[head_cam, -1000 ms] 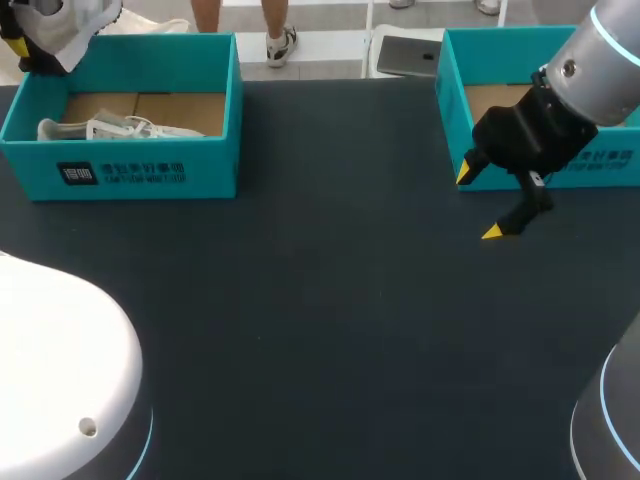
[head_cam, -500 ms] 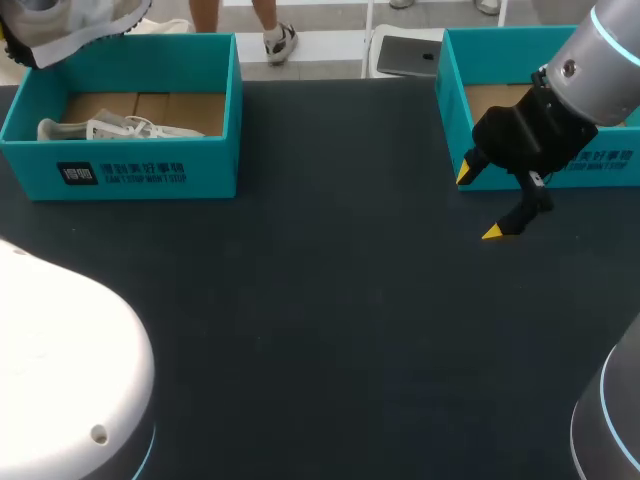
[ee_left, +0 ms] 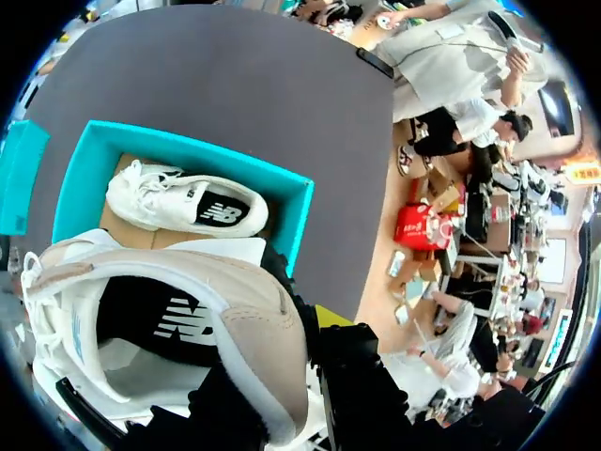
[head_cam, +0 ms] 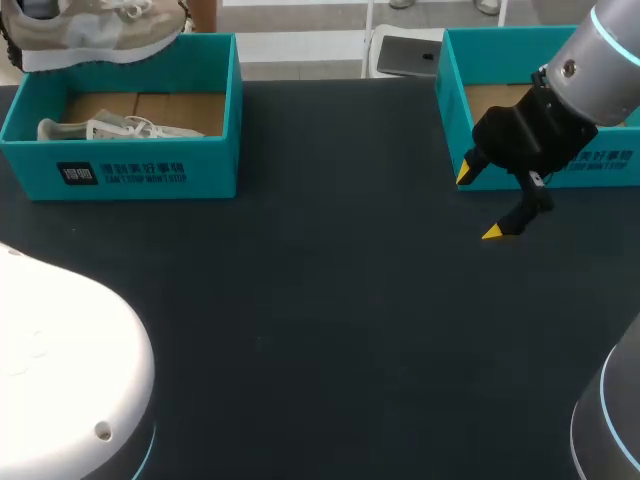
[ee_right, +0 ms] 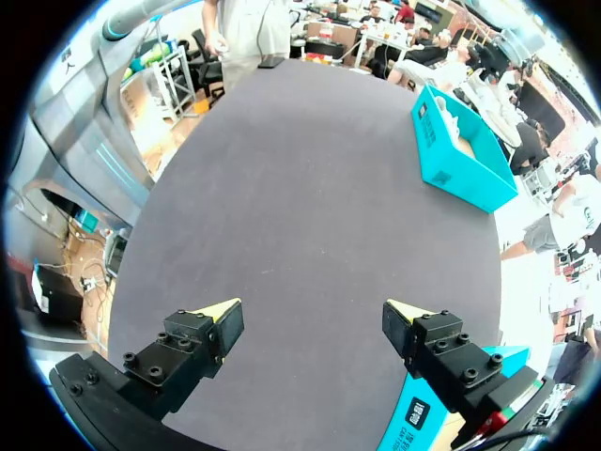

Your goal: Take the shoe out of the shoebox, open the shoe tongue, remove and reinsert the insole, then place the shoe into the shoebox

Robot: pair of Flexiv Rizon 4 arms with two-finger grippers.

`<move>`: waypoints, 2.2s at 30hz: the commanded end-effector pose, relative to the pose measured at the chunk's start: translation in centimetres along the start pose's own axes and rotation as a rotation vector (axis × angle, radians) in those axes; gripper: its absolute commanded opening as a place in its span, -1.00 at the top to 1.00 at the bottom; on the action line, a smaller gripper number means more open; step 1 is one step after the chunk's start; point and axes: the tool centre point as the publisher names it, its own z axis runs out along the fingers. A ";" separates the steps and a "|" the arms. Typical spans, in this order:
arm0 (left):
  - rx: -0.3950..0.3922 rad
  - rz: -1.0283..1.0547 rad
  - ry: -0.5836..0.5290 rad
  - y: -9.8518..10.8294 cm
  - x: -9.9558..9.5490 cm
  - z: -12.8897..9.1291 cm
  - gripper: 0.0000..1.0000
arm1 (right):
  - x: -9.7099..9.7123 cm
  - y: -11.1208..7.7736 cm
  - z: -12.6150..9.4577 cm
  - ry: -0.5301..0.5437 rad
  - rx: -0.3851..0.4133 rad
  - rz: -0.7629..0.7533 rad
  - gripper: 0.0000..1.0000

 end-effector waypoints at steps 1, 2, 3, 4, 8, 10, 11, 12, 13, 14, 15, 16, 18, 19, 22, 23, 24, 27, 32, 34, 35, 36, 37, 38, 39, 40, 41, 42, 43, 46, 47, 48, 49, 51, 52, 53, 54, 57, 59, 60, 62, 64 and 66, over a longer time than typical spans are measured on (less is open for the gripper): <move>-0.246 0.500 0.065 -1.0 0.3 0.0 1.00 | 0.0 0.0 0.1 -0.001 0.004 0.001 -1.00; -0.246 0.500 0.065 -1.0 0.3 0.0 1.00 | 0.0 0.0 0.1 -0.001 0.004 0.001 -1.00; -0.246 0.500 0.065 -1.0 0.3 0.0 1.00 | 0.0 0.0 0.1 -0.001 0.004 0.001 -1.00; -0.246 0.500 0.065 -1.0 0.3 0.0 1.00 | 0.0 0.0 0.1 -0.001 0.004 0.001 -1.00; -0.243 0.492 0.065 -0.3 -0.2 0.2 1.00 | 0.0 0.0 0.1 -0.001 0.004 0.001 -1.00; -0.243 0.474 0.057 -0.2 -0.2 0.1 1.00 | 0.0 0.0 0.1 -0.001 0.004 0.001 -1.00; -0.243 0.475 0.056 -0.1 -0.3 0.1 1.00 | 0.0 0.0 0.1 -0.001 0.004 0.001 -1.00; -0.240 0.468 0.051 -0.1 -0.3 0.1 1.00 | 0.0 0.0 0.1 -0.001 0.004 0.001 -1.00; -0.240 0.467 0.050 0.0 -0.3 0.1 1.00 | 0.0 0.0 0.1 -0.001 0.004 0.001 -1.00; -0.235 0.457 0.036 0.1 -0.4 0.1 1.00 | 0.0 0.0 0.1 -0.001 0.004 0.001 -1.00; -0.232 0.454 0.035 0.1 -0.4 0.1 1.00 | 0.0 0.0 0.1 -0.001 0.004 0.001 -1.00; -0.232 0.443 0.026 0.1 -0.4 0.1 1.00 | 0.0 0.0 0.1 -0.001 0.004 0.001 -1.00; -0.229 0.429 0.023 0.2 -0.6 0.0 1.00 | 0.0 0.0 0.1 -0.001 0.004 0.001 -1.00; -0.226 0.429 0.019 0.2 -0.6 0.0 1.00 | 0.0 0.0 0.1 -0.001 0.004 0.001 -1.00; -0.227 0.425 0.014 0.2 -0.7 0.0 1.00 | 0.0 0.0 0.1 -0.001 0.004 0.001 -1.00; -0.229 0.417 0.006 0.3 -0.9 0.0 1.00 | 0.0 0.0 0.1 -0.001 0.004 0.001 -1.00; -0.230 0.411 0.008 0.5 -1.0 0.1 1.00 | 0.0 0.0 0.1 -0.001 0.004 0.001 -1.00; -0.229 0.370 -0.016 1.6 -1.4 0.3 1.00 | 0.0 0.0 0.1 -0.001 0.004 0.001 -1.00; -0.230 0.306 -0.035 3.6 -2.3 0.8 1.00 | 0.0 0.0 0.1 -0.001 0.004 0.001 -1.00; -0.237 0.293 -0.041 4.1 -2.6 1.1 1.00 | 0.0 0.0 0.1 -0.001 0.004 0.001 -1.00; -0.239 0.286 -0.051 4.4 -2.9 1.4 1.00 | 0.0 0.0 0.1 -0.001 0.004 0.001 -1.00; -0.236 0.291 -0.044 4.6 -3.2 1.8 1.00 | 0.0 0.0 0.1 -0.001 0.004 0.001 -1.00; -0.226 0.287 -0.061 4.8 -3.5 2.1 1.00 | 0.0 0.0 0.1 -0.001 0.004 0.001 -1.00; -0.231 0.276 -0.062 5.1 -3.7 2.5 1.00 | 0.0 0.0 0.1 -0.001 0.004 0.001 -1.00; -0.229 0.275 -0.063 5.2 -4.1 3.0 1.00 | 0.0 0.0 0.1 -0.001 0.004 0.001 -1.00; -0.222 0.268 -0.069 5.4 -4.3 3.3 1.00 | 0.0 0.0 0.1 -0.001 0.004 0.001 -1.00; -0.225 0.256 -0.069 5.6 -4.7 4.0 1.00 | 0.0 0.0 0.1 -0.001 0.004 0.001 -1.00; -0.221 0.256 -0.074 5.6 -5.0 4.5 1.00 | 0.0 0.0 0.1 -0.001 0.004 0.001 -1.00; -0.220 0.245 -0.081 5.7 -5.2 5.0 1.00 | 0.0 0.0 0.1 -0.001 0.004 0.001 -1.00; -0.220 0.220 -0.093 6.0 -5.9 6.5 1.00 | 0.0 0.0 0.1 -0.001 0.004 0.001 -1.00; -0.220 0.220 -0.087 6.1 -6.2 7.0 1.00 | 0.0 0.0 0.1 -0.001 0.004 0.001 -1.00; -0.204 0.218 -0.087 6.1 -6.3 7.4 1.00 | 0.0 0.0 0.1 -0.001 0.004 0.001 -1.00; -0.205 0.215 -0.089 6.2 -6.5 7.8 1.00 | 0.0 0.0 0.1 -0.001 0.004 0.001 -1.00; -0.200 0.216 -0.081 6.3 -6.8 8.6 1.00 | 0.0 0.0 0.1 -0.001 0.004 0.001 -1.00; -0.201 0.209 -0.087 6.4 -6.9 8.9 1.00 | 0.0 0.0 0.1 -0.001 0.004 0.001 -1.00; -0.204 0.208 -0.085 6.4 -7.0 9.2 1.00 | 0.0 0.0 0.1 -0.001 0.004 0.001 -1.00; -0.201 0.207 -0.088 6.4 -7.1 9.5 1.00 | 0.0 0.0 0.1 -0.001 0.004 0.001 -1.00; -0.199 0.203 -0.084 6.5 -7.5 10.6 1.00 | 0.0 0.0 0.1 -0.001 0.004 0.001 -1.00; -0.198 0.200 -0.086 6.6 -7.8 11.3 1.00 | 0.0 0.0 0.1 -0.001 0.004 0.001 -1.00; -0.198 0.199 -0.086 6.6 -8.0 11.6 1.00 | 0.0 0.0 0.1 -0.001 0.004 0.001 -1.00; -0.185 0.197 -0.084 6.7 -8.2 12.3 1.00 | 0.0 0.0 0.1 -0.001 0.004 0.001 -1.00; -0.179 0.196 -0.078 6.7 -8.5 13.0 1.00 | 0.0 0.0 0.1 -0.001 0.004 0.001 -1.00; -0.149 0.208 -0.069 6.8 -8.7 13.7 1.00 | 0.0 0.0 0.1 -0.001 0.004 0.001 -1.00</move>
